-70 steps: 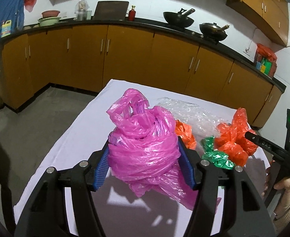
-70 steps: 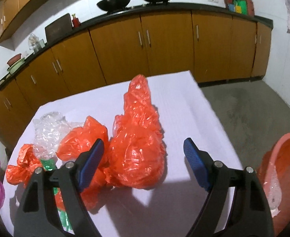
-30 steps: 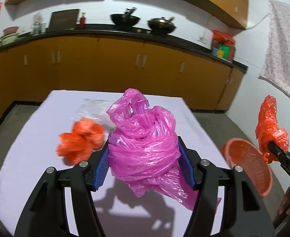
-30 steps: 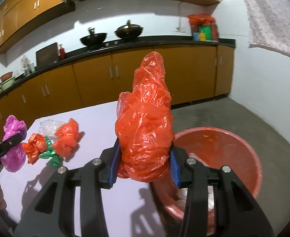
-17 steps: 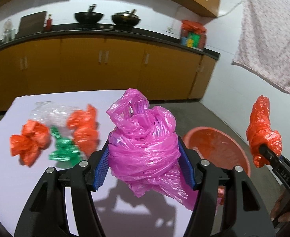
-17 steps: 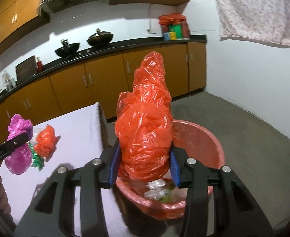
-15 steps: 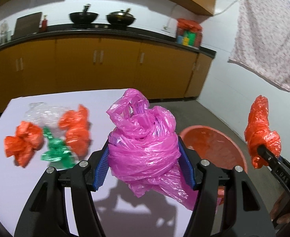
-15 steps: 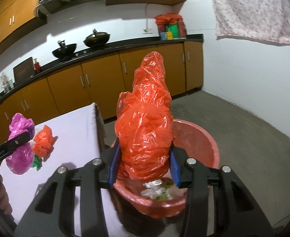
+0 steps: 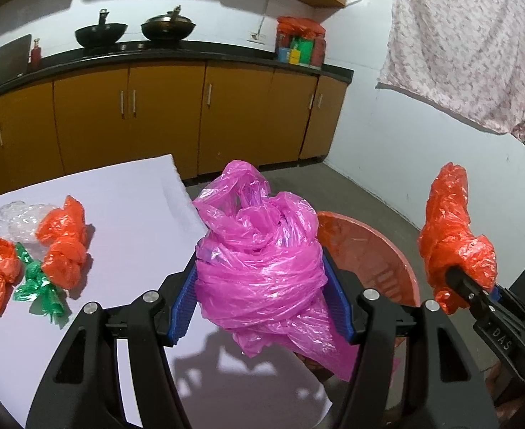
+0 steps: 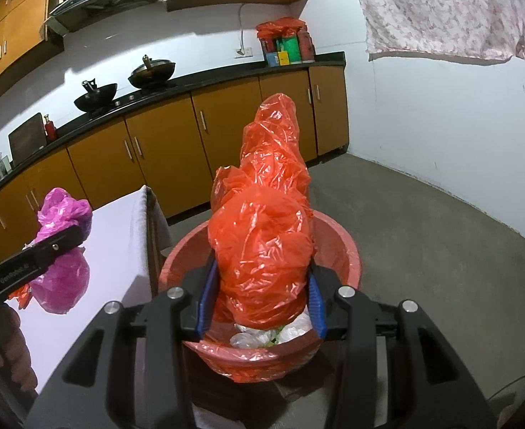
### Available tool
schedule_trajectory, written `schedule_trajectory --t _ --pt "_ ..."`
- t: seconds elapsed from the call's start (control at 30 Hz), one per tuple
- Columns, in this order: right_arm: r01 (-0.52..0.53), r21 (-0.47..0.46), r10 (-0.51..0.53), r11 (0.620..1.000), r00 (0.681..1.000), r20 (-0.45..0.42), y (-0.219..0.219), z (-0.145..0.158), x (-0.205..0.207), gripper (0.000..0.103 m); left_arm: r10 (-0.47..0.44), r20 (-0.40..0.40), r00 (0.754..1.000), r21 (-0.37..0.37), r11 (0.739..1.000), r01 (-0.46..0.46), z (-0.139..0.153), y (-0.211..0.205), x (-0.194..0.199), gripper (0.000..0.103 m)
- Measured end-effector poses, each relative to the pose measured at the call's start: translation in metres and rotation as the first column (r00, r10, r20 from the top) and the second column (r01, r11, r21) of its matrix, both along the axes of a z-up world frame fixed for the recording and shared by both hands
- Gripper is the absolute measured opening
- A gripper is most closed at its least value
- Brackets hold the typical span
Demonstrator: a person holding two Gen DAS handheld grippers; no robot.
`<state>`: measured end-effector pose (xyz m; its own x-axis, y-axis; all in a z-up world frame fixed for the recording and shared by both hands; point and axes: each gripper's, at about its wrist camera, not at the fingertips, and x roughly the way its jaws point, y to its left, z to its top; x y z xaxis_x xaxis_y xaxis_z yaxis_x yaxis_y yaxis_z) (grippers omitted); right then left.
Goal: Collect trash
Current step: 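Carry the pink and orange bags over the orange basket, then open both grippers to drop the pink and orange bags into the basket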
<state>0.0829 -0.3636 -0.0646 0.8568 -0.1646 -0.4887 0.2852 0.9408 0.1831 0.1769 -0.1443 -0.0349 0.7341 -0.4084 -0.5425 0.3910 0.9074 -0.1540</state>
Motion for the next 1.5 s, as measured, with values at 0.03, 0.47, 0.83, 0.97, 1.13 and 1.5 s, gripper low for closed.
schedule_trajectory --t 0.03,0.47,0.83,0.97,1.13,1.5 --pt "0.001 0.004 -0.001 1.000 1.000 -0.001 -0.001 -0.001 0.001 0.042 -0.002 -0.001 1.000 0.002 1.000 0.002 -0.001 -0.001 0.000 0.063" --pt "0.012 0.026 -0.011 1.000 1.000 -0.011 -0.011 -0.008 0.009 0.042 -0.036 -0.031 0.999 0.026 0.999 0.036 -0.014 -0.021 0.003 0.063" --pt "0.020 0.032 -0.019 0.999 1.000 -0.019 -0.017 -0.013 0.018 0.042 -0.088 -0.056 0.995 0.042 0.995 0.091 -0.025 -0.038 0.015 0.063" --pt "0.017 0.025 -0.017 1.000 1.000 -0.010 -0.018 -0.012 0.023 0.042 -0.108 -0.070 0.992 0.043 0.993 0.111 -0.029 -0.049 0.022 0.063" --pt "0.021 0.032 -0.021 0.999 1.000 0.000 -0.025 -0.008 0.036 0.046 -0.137 -0.075 0.988 0.043 0.989 0.141 -0.032 -0.064 0.031 0.063" --pt "0.059 0.055 -0.060 0.997 0.998 0.023 -0.039 -0.006 0.036 0.070 -0.106 -0.117 0.987 0.013 0.994 0.108 -0.043 -0.048 0.039 0.081"
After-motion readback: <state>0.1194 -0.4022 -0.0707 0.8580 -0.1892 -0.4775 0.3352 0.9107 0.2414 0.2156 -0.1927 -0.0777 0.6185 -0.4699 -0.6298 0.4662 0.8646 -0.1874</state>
